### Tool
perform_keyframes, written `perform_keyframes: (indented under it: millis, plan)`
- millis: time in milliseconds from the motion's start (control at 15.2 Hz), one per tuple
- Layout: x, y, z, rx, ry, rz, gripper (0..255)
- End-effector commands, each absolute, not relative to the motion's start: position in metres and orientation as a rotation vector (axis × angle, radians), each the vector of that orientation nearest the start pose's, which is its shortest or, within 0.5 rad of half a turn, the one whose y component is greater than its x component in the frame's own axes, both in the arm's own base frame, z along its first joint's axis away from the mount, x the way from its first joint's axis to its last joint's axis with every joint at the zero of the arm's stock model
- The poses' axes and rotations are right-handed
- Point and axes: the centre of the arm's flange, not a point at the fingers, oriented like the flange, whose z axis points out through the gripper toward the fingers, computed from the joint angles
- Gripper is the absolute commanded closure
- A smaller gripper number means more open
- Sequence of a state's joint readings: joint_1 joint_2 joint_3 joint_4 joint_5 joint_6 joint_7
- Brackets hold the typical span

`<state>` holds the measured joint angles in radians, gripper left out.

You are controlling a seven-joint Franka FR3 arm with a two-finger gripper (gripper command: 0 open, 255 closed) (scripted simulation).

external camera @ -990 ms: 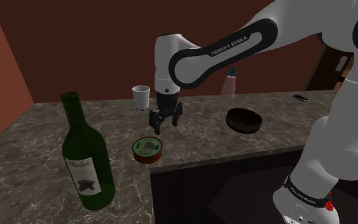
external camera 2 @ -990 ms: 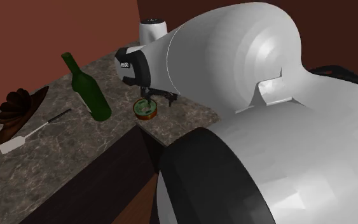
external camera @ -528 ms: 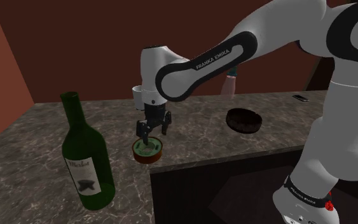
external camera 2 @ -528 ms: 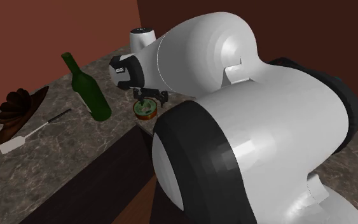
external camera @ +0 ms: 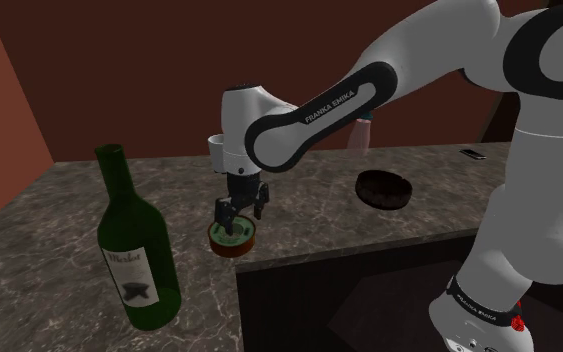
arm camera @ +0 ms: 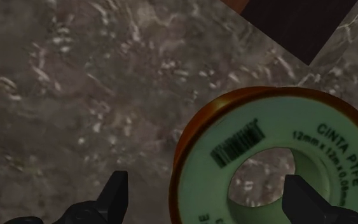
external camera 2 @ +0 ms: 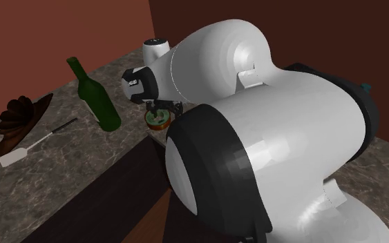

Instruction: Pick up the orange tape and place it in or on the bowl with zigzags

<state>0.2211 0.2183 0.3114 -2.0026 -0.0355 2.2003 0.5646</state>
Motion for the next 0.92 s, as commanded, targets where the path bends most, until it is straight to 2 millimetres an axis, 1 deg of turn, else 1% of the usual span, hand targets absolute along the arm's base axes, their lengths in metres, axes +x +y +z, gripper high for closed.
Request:
perform_keyframes:
  millis: [0,132,198,792,858]
  plan:
    - [0.5118,0.2938,0.3537,-3.114,0.028,0.043,0]
    - [0.5118,0.2938,0.3537,-3.114,0.028,0.043,0]
    - [0.5118,0.2938,0.3537,-3.114,0.028,0.043,255]
    - [0.5118,0.2938,0.3537,-3.114,0.028,0.043,255]
    - [0.5118,0.2938,0.3590,-3.114,0.027,0.043,255]
